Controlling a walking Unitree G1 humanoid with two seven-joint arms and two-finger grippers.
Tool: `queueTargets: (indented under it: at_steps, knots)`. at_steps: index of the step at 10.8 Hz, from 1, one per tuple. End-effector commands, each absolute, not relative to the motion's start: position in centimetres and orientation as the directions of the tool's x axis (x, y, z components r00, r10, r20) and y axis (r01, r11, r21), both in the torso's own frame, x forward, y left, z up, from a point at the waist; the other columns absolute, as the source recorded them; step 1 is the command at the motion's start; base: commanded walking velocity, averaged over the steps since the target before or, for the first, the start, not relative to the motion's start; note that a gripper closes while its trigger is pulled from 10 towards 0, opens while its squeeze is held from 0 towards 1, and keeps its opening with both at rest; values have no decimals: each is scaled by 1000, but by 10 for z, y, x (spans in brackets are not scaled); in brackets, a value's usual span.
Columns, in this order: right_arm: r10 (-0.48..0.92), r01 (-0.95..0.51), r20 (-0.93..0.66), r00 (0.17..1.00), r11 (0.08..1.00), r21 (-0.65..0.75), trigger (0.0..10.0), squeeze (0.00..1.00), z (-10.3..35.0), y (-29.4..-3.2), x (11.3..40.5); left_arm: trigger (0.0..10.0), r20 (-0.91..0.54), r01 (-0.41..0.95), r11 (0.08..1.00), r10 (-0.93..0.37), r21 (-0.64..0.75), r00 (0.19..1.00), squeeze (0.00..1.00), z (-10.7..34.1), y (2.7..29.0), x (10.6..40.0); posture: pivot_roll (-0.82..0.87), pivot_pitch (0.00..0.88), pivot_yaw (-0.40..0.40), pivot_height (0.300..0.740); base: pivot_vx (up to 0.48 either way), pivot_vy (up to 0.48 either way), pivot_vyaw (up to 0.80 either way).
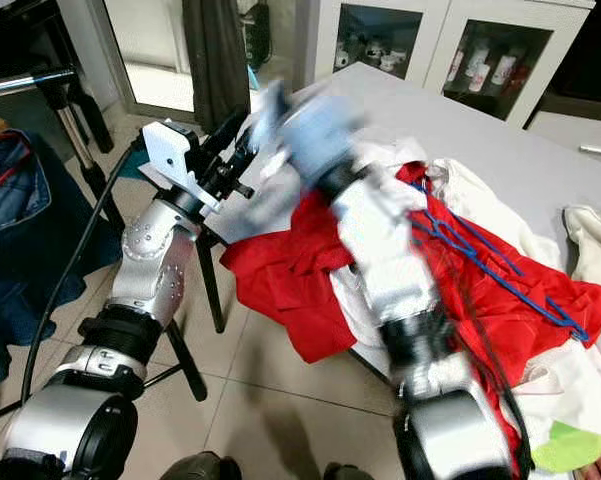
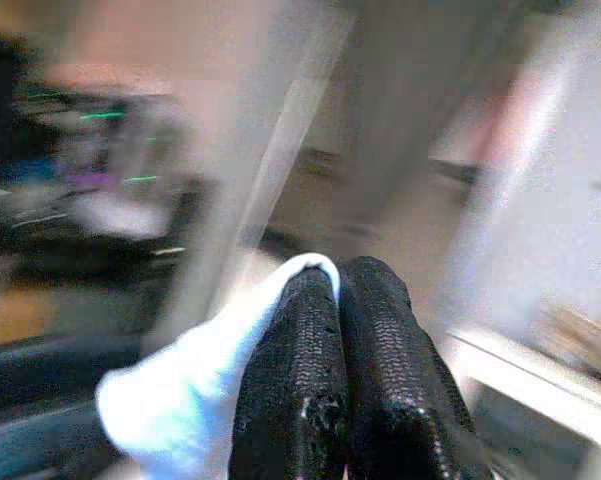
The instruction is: Hang hanger
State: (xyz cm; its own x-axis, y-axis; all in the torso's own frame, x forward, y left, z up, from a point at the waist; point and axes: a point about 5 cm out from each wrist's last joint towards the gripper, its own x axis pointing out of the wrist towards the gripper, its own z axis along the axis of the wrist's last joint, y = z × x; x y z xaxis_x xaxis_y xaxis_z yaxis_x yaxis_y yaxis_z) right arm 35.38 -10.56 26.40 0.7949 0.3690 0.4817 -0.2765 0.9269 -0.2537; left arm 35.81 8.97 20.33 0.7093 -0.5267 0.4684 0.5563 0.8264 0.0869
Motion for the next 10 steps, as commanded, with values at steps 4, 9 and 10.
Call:
queueTargets:
  at_steps: [4,9,10]
  knots:
    - [33,-38,471,882,999,2,7216,0,274,-185,368,10000,453,540,834,-526,110,720,0,205,97,360,79,2,14,740,0,0,0]
    - [34,-69,476,879,996,56,7725,0,273,-194,359,10000,449,559,821,-545,114,709,0,206,90,360,62,0,21,740,0,0,0]
    - [30,-70,482,876,996,64,7725,0,274,-195,358,10000,449,564,818,-549,115,705,0,206,89,360,60,0,23,740,0,0,0]
